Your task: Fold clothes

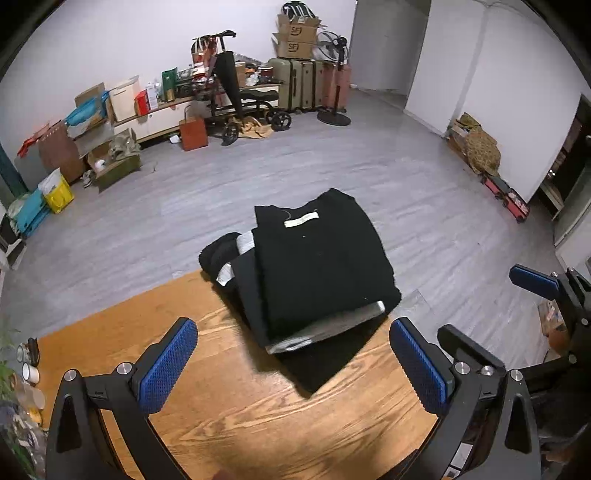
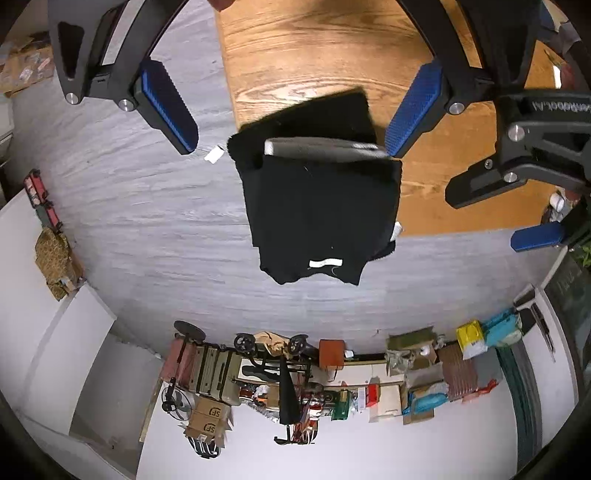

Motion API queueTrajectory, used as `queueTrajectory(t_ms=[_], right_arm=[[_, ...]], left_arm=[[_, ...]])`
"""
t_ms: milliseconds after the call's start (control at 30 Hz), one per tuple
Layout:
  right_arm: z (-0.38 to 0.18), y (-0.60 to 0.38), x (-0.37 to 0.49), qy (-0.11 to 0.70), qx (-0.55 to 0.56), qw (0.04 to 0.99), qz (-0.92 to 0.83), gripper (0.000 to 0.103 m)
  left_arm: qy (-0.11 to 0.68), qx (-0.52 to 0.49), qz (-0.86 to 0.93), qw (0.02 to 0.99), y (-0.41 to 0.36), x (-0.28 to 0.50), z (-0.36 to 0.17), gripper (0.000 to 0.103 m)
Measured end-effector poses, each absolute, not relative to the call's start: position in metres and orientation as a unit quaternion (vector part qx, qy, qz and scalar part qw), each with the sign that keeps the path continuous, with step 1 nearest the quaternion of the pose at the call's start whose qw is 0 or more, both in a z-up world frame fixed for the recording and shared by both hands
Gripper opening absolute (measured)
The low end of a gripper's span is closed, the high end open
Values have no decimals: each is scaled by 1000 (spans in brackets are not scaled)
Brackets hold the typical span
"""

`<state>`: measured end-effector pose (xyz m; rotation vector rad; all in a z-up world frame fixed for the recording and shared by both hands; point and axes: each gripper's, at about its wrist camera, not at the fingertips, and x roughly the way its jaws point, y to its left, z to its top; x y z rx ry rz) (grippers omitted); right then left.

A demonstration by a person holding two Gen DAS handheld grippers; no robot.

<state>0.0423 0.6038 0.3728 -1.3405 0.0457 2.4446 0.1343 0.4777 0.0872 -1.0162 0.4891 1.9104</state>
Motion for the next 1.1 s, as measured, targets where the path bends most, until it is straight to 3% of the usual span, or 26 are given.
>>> queueTrajectory(t_ms=[1100], right_arm=[[405, 601, 70, -6, -462, 202, 864, 103]], left_arm=[[201, -393, 794, 418, 455, 142, 110, 103]])
